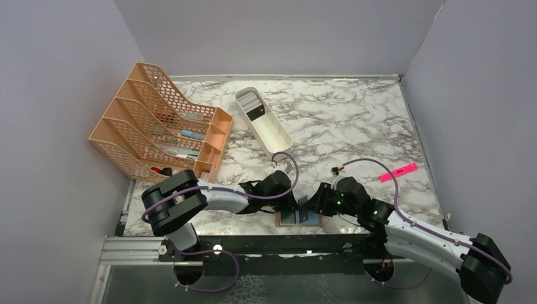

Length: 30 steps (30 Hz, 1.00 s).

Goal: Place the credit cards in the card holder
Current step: Turn over the card slot in the card holder.

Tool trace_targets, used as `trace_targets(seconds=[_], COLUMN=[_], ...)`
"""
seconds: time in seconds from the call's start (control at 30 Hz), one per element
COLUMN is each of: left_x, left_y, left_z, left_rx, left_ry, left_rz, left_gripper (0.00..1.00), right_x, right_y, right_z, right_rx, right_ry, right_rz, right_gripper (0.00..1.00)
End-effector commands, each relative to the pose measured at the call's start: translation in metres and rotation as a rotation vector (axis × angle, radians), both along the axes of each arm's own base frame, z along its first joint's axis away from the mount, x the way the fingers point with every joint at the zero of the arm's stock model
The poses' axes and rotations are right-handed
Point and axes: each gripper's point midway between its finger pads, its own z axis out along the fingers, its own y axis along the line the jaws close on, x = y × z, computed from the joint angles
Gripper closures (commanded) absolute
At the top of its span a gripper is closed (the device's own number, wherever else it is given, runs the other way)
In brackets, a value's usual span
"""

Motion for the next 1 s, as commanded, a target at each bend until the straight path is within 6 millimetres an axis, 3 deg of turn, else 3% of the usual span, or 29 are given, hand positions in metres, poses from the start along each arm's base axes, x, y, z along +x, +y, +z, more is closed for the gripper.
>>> trace_targets(seconds=[0.0, 0.53, 0.97], left_x=[-0.004, -0.007, -0.007], left_y=[0.016, 0.015, 0.018], left_z=[-0.024, -0.019, -0.02], left_rx=[0.105, 0.077, 0.077], left_ry=[0.011, 0.016, 0.022], left_rz=[0.01, 0.005, 0.022], left_gripper=[1.0, 0.99, 0.98], right_x=[-0.002, -0.008, -0.011], right_y=[0.007, 0.022, 0.021], right_z=[0.009, 0.022, 0.01], right_rx=[0.021, 0.191, 0.222], right_ry=[-0.006, -0.054, -0.019], right_rz=[0.042, 0.087, 0.064], right_gripper=[0.56, 0.56, 0.75])
